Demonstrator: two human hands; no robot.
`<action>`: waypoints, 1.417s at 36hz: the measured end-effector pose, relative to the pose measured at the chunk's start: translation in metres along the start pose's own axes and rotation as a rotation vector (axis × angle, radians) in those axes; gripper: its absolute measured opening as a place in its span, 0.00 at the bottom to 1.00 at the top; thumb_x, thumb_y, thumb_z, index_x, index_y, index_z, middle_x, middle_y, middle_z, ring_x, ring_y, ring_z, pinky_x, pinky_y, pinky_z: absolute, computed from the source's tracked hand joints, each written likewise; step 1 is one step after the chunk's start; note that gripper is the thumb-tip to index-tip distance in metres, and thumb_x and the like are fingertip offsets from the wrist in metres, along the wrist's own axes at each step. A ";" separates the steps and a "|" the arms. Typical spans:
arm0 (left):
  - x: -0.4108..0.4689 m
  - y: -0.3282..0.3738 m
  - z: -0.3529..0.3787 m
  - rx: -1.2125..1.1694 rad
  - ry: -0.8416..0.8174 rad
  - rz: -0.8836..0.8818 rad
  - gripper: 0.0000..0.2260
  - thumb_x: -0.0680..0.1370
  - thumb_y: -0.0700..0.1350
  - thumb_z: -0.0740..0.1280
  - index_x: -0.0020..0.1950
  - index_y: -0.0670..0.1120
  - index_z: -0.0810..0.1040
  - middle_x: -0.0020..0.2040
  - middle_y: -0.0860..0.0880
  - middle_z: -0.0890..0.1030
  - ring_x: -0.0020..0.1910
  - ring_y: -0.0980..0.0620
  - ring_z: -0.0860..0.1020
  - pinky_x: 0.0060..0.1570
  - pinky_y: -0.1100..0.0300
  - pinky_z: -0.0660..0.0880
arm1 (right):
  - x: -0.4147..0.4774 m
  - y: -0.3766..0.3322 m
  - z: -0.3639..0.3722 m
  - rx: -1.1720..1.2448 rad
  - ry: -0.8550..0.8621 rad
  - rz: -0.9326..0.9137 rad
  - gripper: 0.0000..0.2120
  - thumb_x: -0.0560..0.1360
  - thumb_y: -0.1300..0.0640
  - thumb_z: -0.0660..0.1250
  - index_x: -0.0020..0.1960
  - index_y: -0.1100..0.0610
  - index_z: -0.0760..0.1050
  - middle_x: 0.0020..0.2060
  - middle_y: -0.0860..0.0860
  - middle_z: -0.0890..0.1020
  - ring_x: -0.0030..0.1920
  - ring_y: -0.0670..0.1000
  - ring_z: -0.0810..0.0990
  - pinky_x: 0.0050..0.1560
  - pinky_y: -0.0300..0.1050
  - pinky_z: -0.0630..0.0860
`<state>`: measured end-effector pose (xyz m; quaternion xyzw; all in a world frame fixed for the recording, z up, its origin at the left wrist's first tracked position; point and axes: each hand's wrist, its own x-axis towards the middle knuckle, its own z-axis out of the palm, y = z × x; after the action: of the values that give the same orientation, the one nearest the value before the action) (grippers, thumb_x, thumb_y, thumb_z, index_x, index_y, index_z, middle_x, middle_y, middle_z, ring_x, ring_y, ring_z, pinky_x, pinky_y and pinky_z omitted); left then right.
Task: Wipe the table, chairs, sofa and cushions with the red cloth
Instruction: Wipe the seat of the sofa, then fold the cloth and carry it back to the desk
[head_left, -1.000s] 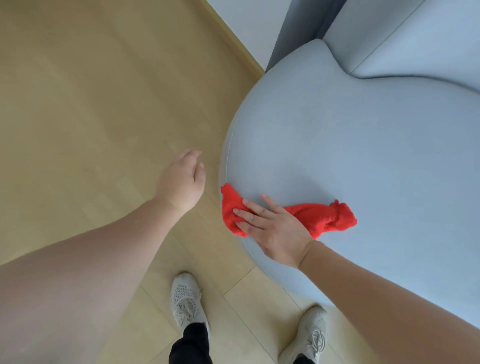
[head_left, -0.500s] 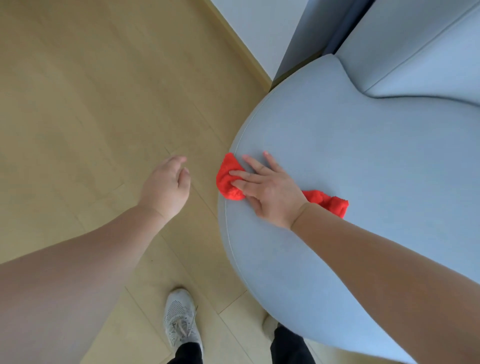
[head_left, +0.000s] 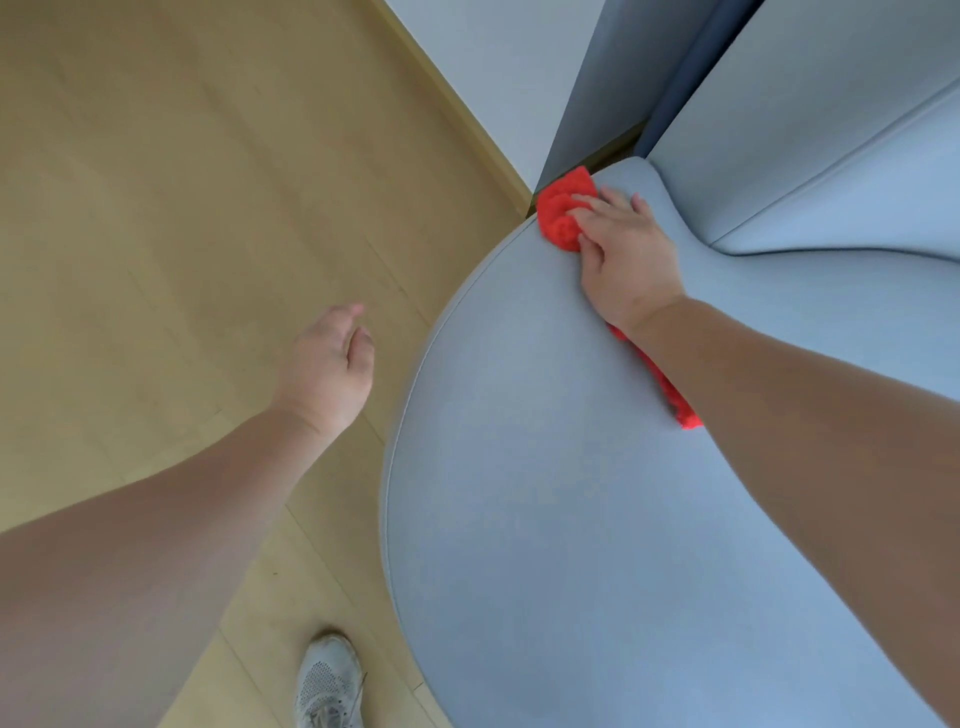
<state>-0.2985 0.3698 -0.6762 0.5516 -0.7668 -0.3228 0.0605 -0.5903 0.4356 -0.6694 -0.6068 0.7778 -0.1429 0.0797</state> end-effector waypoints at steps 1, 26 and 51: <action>0.001 0.001 0.001 0.005 -0.008 0.006 0.17 0.81 0.40 0.57 0.69 0.39 0.70 0.67 0.41 0.74 0.65 0.43 0.71 0.63 0.60 0.63 | 0.003 0.005 -0.001 -0.005 0.009 0.013 0.14 0.76 0.66 0.55 0.56 0.62 0.77 0.64 0.53 0.77 0.71 0.56 0.66 0.74 0.52 0.52; -0.045 -0.026 -0.042 0.017 -0.017 0.080 0.16 0.81 0.41 0.57 0.68 0.41 0.72 0.65 0.43 0.76 0.63 0.44 0.73 0.63 0.58 0.66 | -0.115 -0.136 0.015 0.266 -0.187 -0.205 0.15 0.70 0.72 0.67 0.55 0.66 0.80 0.56 0.61 0.82 0.58 0.62 0.80 0.61 0.57 0.75; -0.241 0.223 -0.254 -0.709 -0.108 0.369 0.13 0.77 0.54 0.55 0.52 0.55 0.78 0.52 0.55 0.80 0.55 0.57 0.77 0.58 0.53 0.74 | -0.218 -0.322 -0.331 1.124 0.248 0.535 0.14 0.80 0.63 0.58 0.49 0.51 0.80 0.39 0.50 0.83 0.39 0.46 0.82 0.39 0.38 0.77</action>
<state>-0.2718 0.5150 -0.2884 0.3317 -0.6962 -0.5795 0.2636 -0.3374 0.6166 -0.2646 -0.2361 0.7122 -0.5738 0.3283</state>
